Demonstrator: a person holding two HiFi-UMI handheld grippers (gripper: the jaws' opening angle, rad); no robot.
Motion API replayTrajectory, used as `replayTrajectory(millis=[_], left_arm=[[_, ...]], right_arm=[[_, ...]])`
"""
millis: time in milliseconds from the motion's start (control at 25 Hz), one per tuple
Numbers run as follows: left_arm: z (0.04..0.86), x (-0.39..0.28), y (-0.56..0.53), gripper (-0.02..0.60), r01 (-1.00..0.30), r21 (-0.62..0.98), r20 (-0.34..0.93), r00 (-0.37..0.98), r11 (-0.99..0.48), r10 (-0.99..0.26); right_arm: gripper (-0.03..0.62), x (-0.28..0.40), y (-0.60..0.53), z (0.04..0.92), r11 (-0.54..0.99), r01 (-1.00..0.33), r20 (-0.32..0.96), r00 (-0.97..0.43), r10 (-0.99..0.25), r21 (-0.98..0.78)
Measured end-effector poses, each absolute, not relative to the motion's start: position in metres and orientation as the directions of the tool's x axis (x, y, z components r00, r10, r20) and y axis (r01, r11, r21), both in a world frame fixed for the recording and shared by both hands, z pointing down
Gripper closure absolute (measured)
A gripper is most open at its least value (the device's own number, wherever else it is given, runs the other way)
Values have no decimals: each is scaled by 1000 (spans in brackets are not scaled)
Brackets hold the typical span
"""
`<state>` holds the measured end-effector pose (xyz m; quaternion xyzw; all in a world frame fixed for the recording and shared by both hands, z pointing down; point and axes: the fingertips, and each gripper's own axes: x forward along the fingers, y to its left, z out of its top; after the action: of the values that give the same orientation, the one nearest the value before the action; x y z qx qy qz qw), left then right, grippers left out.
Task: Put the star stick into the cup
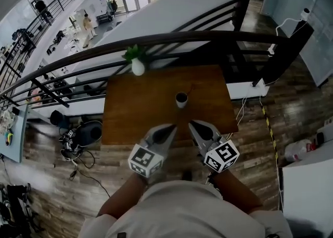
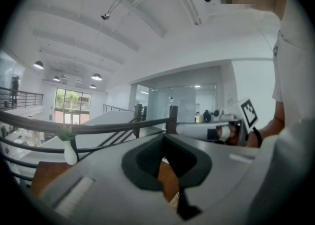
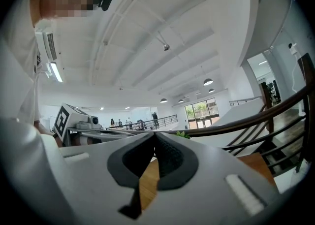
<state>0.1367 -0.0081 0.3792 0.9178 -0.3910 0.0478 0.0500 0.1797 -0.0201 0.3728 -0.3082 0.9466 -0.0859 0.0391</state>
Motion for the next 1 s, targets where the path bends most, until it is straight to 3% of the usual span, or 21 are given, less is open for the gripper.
replayTrajectory(millis=[1000], left_arm=[[371,-20,165,580,-646,51,99,762,-762,-639]], right_arm=[[587,31,168,359,751,-653,-3,-754,-657,-101]])
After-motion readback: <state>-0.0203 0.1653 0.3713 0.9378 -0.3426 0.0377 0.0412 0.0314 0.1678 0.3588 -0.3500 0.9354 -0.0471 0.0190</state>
